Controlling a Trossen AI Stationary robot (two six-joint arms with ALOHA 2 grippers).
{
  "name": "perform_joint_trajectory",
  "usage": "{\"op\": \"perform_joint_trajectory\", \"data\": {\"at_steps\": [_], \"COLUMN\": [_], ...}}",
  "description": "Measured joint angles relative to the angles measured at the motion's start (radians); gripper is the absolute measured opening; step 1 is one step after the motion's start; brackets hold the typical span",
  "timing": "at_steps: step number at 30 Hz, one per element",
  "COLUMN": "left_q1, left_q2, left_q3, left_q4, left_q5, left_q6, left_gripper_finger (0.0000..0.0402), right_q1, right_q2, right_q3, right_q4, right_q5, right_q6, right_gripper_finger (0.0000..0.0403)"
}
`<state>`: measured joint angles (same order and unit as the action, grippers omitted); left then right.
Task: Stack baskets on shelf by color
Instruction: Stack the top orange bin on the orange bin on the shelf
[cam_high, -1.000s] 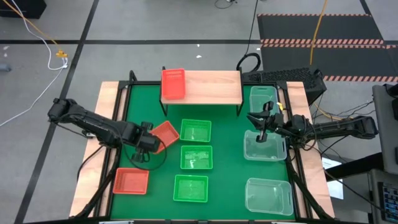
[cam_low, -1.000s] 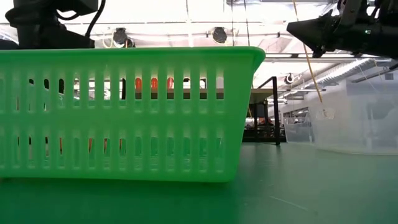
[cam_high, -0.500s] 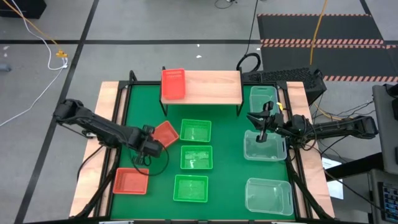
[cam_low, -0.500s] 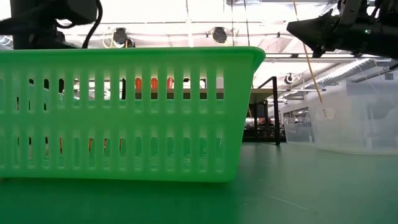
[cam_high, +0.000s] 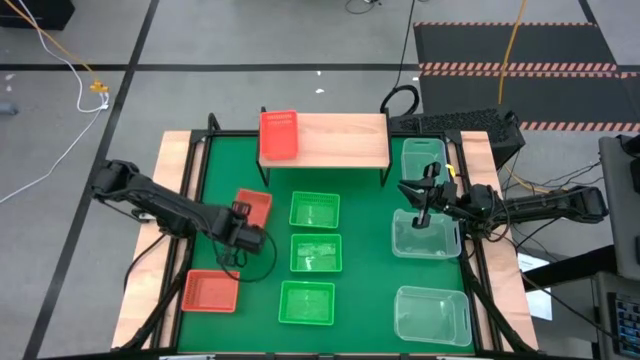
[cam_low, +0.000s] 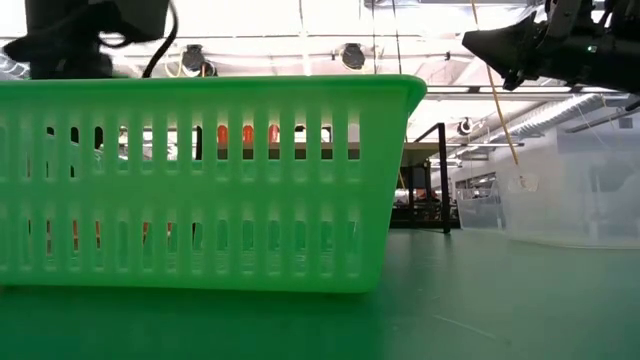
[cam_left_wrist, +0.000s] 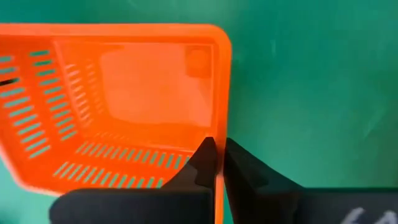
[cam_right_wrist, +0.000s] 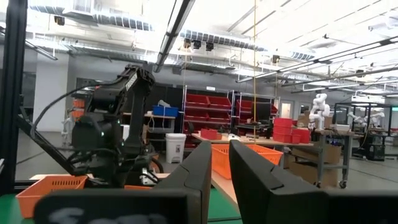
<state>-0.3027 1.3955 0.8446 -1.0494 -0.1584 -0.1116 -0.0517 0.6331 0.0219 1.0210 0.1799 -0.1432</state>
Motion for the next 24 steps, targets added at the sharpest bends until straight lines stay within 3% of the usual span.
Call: {"op": "perform_joint_trajectory", "data": {"at_steps": [7, 11, 14, 18, 24], "left_q1": [-0.011, -0.014, -0.014, -0.006, 0.063], "left_q2": [-0.002, -0.002, -0.002, -0.003, -0.003], "left_q3": [0.18, 0.368, 0.537, 0.757, 0.994], "left_q4": [-0.048, -0.196, -0.347, -0.507, -0.519], "left_q5": [0.03, 0.099, 0.103, -0.022, -0.208], "left_q6": [-0.211, -0.287, -0.331, -0.295, -0.146], "left_gripper_finger": [0.0028, 0.0009, 0.0016, 0.0013, 0.0014], "right_q1": [0.0, 0.0, 0.0, 0.0, 0.0], "right_q2": [0.0, 0.0, 0.0, 0.0, 0.001], "right_q3": [0.0, 0.0, 0.0, 0.0, 0.0], "right_q4": [0.0, 0.0, 0.0, 0.0, -0.022], "right_q5": [0.0, 0.001, 0.001, 0.001, 0.0], "right_q6": [0.0, 0.0, 0.0, 0.0, 0.0], "right_gripper_finger": [0.005, 0.005, 0.005, 0.005, 0.005]}}
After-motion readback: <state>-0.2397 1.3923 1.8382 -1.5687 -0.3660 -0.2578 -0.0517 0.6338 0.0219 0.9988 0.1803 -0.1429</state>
